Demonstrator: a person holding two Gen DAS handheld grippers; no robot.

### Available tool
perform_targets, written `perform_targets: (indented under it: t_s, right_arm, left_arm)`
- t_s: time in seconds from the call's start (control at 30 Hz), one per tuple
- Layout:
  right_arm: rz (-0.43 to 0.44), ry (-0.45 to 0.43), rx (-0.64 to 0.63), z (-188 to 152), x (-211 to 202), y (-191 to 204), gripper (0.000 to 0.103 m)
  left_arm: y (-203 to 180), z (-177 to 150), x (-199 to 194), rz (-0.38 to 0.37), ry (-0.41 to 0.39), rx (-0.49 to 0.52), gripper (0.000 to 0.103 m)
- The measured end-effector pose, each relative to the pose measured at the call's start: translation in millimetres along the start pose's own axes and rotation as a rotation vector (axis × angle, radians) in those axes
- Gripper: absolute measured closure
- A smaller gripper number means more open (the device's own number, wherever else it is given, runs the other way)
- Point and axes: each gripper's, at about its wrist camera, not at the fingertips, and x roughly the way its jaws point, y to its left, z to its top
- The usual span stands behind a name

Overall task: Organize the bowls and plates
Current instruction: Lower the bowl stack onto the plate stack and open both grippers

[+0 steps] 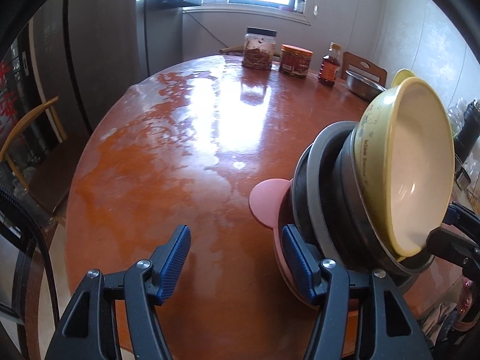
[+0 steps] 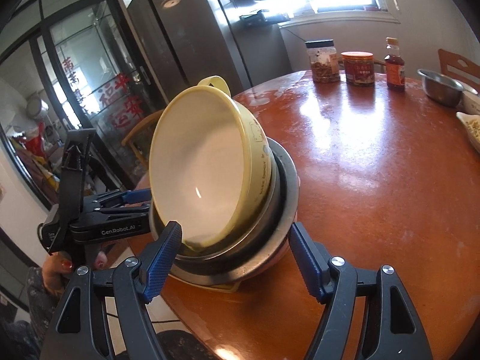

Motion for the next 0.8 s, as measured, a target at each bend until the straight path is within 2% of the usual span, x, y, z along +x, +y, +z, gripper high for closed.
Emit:
perform_targets:
  t_s: [0.27, 0.8]
  right_arm:
    - [-0.053, -0.019, 0.017, -7.6, -21.1, -34.3, 0.028]
    - [-0.145, -0.094, 0.163, -17.7, -73.7, -115.2, 0.028]
  left_arm:
    - [-48.6, 13.2, 14.3, -0.024, 0.014, 0.069, 0.044]
    - [-147.7, 36.7, 45.4, -0.069, 0.052, 0.165, 0.044]
